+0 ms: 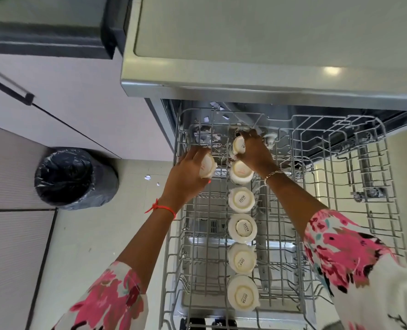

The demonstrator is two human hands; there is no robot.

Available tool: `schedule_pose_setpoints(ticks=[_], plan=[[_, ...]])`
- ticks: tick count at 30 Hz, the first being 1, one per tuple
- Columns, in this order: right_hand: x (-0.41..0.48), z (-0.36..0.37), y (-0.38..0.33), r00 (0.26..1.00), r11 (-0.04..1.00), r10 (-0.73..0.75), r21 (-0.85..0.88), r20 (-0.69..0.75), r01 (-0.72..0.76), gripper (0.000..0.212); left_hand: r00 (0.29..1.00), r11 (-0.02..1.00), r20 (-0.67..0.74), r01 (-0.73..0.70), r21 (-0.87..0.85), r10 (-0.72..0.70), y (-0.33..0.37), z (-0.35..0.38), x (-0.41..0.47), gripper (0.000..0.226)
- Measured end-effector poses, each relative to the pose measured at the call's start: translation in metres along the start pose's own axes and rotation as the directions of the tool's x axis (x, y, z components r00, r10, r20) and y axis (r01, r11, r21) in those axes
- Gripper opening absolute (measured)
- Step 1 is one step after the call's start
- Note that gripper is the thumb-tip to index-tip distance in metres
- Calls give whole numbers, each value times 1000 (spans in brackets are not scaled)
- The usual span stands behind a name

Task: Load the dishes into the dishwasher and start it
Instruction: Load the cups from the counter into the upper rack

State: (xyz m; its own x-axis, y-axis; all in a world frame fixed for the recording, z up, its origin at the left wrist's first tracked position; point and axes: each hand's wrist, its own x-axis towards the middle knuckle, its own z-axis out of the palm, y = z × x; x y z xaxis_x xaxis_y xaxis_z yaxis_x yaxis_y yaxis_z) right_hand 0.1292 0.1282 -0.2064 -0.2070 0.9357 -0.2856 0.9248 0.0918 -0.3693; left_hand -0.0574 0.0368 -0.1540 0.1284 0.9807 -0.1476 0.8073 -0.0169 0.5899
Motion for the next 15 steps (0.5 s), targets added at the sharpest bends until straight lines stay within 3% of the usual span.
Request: schedule_pose_setpoints(ticks=[8,11,13,15], plan=[[-3,-9,-3,999,992,40,124,-25,-37,71,1000,1000,5,3,-4,-3,1,0,-1,72],[-10,-22,-19,995,972,-77,220,-60,89,71,999,997,16,39,-60,-38,4,-2,-2,89],[-24,-34,-35,977,899,-205,408,64,162,70,998,990,22,64,-122,-62,7,-5,-2,104],[-41,-43,-49,927,856,-316,482,203,187,72,999,980,14,54,-189,-52,9,-9,-2,116]])
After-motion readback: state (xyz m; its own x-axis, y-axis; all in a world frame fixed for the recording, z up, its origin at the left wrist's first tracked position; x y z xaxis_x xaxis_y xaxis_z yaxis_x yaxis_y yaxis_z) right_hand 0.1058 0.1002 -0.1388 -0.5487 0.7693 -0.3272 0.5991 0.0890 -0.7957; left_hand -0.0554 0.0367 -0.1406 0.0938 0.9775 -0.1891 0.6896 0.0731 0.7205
